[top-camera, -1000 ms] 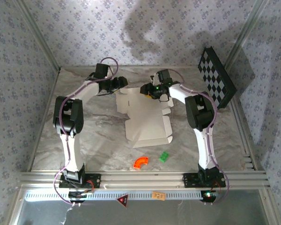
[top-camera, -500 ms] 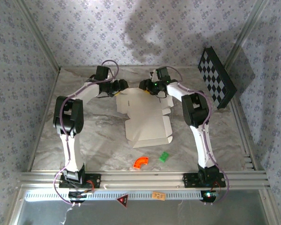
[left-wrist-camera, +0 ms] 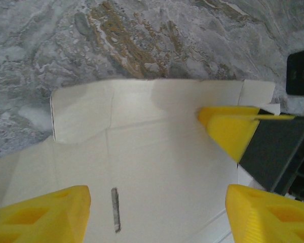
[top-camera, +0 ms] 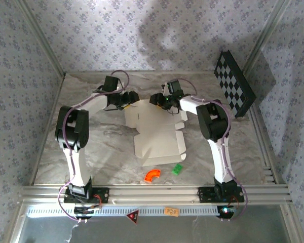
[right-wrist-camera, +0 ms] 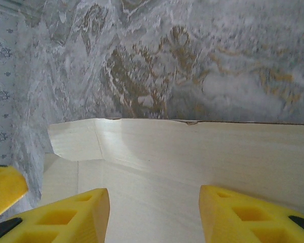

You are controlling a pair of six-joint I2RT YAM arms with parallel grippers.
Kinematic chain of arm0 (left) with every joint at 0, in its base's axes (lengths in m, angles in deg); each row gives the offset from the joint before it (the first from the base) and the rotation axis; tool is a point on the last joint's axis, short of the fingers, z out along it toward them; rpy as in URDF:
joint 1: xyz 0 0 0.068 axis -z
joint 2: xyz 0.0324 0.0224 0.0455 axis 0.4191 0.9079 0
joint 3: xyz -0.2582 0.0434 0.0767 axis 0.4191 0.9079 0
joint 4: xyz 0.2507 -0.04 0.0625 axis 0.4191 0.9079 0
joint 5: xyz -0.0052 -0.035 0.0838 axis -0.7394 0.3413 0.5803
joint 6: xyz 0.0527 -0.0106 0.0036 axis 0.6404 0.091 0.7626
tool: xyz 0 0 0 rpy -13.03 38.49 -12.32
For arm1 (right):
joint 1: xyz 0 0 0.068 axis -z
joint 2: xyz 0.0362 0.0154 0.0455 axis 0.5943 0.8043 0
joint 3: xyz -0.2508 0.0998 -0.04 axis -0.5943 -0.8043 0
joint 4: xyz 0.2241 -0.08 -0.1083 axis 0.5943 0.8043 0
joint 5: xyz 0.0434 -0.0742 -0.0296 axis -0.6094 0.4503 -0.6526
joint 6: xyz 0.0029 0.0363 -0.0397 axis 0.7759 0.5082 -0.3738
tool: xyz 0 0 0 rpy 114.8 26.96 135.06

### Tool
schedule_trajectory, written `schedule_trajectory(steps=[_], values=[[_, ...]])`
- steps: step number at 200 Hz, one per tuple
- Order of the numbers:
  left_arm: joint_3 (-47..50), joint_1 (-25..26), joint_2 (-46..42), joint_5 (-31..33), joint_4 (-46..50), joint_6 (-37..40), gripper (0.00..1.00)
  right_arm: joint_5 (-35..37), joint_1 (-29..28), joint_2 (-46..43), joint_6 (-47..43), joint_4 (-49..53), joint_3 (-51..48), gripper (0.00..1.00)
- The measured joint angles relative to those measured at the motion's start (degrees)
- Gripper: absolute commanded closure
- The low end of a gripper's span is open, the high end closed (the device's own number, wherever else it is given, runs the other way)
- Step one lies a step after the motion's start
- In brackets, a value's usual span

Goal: Fold the paper box

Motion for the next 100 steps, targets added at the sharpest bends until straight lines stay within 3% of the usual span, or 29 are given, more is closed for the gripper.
schedule_trajectory(steps=[63,100], values=[[-0.2,1.9,0.0,2.1,-1.3,-1.5,0.29,-0.5,0.4,-0.9,0.4,-1.8,-2.0,0.48],[-6.0,1.8,3.8,3.7,-1.2,-2.1,0.29,-0.6,1.1,-0.9,0.4,-1.1,-1.6,0.48]])
